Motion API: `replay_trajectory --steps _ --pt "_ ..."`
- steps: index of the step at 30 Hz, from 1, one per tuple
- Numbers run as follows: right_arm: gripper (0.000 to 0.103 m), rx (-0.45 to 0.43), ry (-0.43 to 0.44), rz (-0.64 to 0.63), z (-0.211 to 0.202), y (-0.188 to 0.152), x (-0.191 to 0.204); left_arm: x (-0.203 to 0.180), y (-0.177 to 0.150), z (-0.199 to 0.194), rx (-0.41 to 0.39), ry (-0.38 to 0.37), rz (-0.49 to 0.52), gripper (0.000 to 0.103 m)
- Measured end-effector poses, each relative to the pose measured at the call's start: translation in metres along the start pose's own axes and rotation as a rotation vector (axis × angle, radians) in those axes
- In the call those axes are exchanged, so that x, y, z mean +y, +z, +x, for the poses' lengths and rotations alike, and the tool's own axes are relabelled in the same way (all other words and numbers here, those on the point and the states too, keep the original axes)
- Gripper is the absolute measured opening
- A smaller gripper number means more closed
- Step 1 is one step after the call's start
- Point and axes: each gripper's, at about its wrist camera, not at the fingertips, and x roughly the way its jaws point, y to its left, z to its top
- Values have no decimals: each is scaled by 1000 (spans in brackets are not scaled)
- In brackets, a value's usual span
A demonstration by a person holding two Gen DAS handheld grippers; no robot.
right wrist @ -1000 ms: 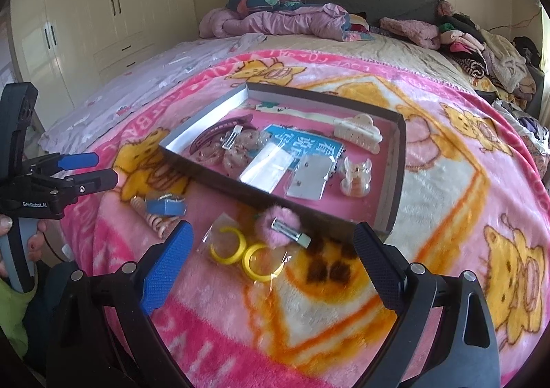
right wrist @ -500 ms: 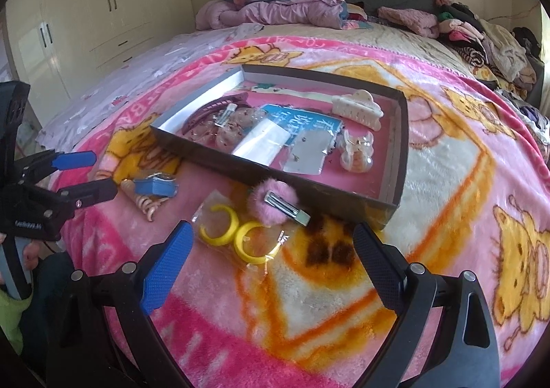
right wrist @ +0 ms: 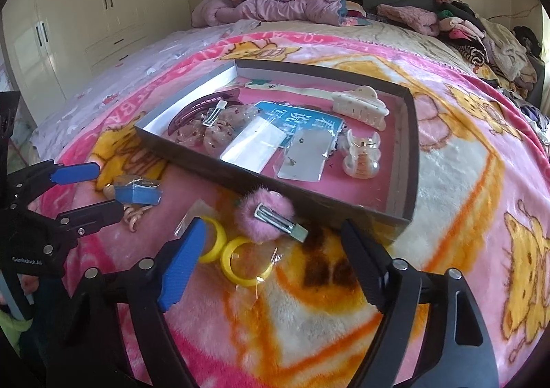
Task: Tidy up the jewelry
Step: 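Grasp the small blue clip case with left tool while right tool grasps the pink fluffy snap clip, then carry the blue case and pink fluffy clip over the grey box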
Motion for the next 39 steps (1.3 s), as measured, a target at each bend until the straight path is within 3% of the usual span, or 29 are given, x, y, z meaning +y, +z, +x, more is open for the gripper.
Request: replay_trajectory --steps 8,13,16,18,22,24,39 --pt "58 29 0 15 23 2 1 1 2 9 -5 -7 -8 71" --pt "39 35 9 18 30 1 -1 2 3 17 3 -3 -13 69" --pt "37 33 17 10 28 1 0 2 2 24 17 3 -14 63" --pt "33 31 22 8 26 1 0 4 2 27 28 3 -23 54" --pt "33 28 25 13 23 0 -2 9 0 33 44 -2 -48 43" --pt "33 25 24 14 20 -1 -3 8 0 32 42 -17 -53 32" --pt "33 -22 39 -16 -15 4 4 2 15 -1 -42 -31 -31 31"
